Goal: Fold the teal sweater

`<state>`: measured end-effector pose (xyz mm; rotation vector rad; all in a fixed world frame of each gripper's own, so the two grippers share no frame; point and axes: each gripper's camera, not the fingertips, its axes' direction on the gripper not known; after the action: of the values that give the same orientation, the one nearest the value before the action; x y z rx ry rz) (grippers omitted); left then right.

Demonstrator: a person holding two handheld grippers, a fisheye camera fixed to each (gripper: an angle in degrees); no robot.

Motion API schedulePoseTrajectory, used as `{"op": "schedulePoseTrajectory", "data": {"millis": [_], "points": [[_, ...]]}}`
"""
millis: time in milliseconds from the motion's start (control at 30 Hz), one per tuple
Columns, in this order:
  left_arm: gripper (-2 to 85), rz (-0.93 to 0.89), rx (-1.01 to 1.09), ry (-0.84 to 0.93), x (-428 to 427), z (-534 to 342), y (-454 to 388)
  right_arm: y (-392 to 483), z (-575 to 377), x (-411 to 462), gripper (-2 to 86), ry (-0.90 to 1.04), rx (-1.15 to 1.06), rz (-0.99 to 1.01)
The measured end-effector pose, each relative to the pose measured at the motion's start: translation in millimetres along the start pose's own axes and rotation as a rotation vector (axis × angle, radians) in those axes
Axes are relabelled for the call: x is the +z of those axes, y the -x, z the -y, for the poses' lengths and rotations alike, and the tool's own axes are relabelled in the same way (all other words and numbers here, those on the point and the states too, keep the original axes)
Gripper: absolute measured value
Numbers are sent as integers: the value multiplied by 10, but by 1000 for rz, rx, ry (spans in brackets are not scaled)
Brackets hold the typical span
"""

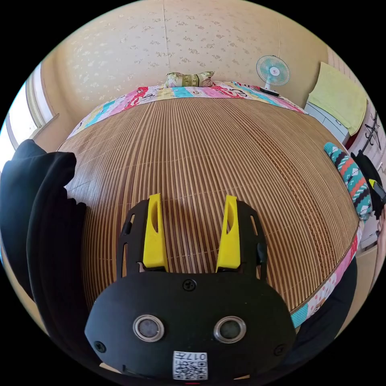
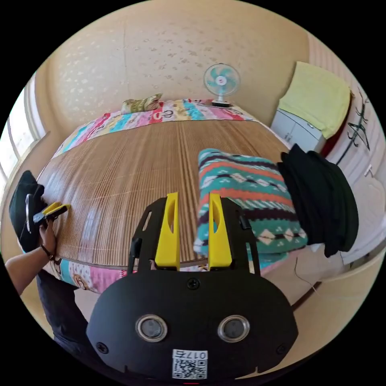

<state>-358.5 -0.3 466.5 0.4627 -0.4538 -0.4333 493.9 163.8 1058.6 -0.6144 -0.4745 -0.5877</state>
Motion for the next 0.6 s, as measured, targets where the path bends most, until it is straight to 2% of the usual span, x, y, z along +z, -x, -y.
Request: {"op": "schedulePoseTrajectory", "data": {"millis": [67, 100, 167, 233, 400, 500, 567, 600], "points": [[207, 1, 0, 0, 4, -5, 1, -692, 101, 53, 159, 81, 151, -109], [207, 1, 0, 0, 8, -9, 2, -837, 113, 111, 160, 112, 171, -102], [207, 1, 0, 0, 13, -14, 2, -1306, 103, 545, 159, 289, 241, 18], [207, 0, -1, 1, 19, -17, 4, -1443, 102, 554, 145, 254, 262, 67], [207, -4, -3, 2, 40, -29, 2, -1406, 467, 543, 50, 344, 253, 105], [207, -5, -4, 2, 52, -36, -5, -1119, 630, 330, 36, 276, 154, 271], [207, -5, -4, 2, 60, -40, -13, -716, 600, 177, 32, 204, 64, 498], [207, -3, -3, 0, 63, -44, -24, -580, 558, 176, 31, 202, 38, 545]]}}
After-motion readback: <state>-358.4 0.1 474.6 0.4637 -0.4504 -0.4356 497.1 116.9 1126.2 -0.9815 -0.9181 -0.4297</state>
